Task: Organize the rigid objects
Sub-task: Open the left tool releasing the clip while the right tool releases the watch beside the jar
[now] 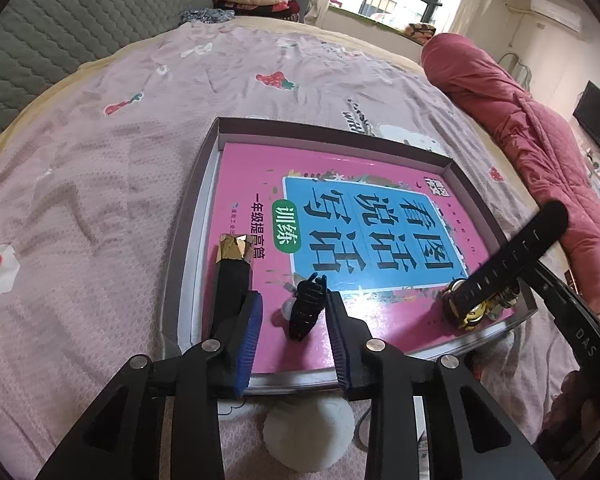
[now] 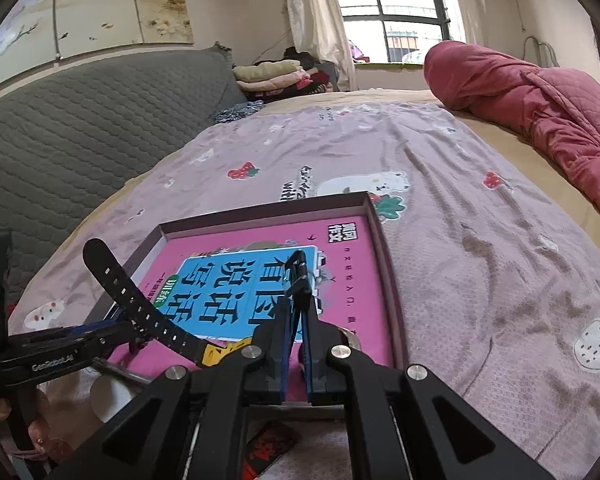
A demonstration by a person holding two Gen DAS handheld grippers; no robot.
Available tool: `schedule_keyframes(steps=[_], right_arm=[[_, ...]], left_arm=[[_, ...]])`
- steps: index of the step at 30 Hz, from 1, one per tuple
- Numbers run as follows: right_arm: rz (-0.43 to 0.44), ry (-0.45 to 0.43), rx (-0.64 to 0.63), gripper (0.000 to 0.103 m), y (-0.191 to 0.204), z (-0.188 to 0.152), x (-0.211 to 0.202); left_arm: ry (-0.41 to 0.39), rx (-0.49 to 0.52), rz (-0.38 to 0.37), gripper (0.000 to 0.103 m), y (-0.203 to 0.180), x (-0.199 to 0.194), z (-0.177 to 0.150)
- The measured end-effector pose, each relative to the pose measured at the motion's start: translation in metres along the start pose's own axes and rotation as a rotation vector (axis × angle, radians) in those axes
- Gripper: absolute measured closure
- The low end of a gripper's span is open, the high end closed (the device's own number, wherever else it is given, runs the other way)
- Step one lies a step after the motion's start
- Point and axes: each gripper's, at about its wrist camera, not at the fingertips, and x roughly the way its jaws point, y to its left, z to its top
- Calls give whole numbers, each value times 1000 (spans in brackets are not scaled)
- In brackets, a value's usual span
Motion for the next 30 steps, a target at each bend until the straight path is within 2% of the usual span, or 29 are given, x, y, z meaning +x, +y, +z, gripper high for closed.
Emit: schedule_keyframes(steps=[4,6,8,13,19,23,30], right_arm=[[-7,-6,6,93,-4,2,-1],[-4,-21,6,83,-5,3,-3],[5,-27,5,79,-6,4,-4],[-3,-32,-2,77,-5,5,-6],[-12,-37,6,75,-8,7,-8],[-16,-39,9,63,-9,6,-9],[-15,-51,-2,62,-9,7,-14]], left_arm=[[-13,5,1,66,-1,-6,1],[-19,4,-3,65,-1,-9,3],[-23,5,-5,64,-1,-12,3],[-27,3,-9,63,-2,-17,4],[-25,-2,-11,53,-1,-22,5],[-29,0,-7,47,-1,-25,5],[-40,6,6,38,0,-35,5]])
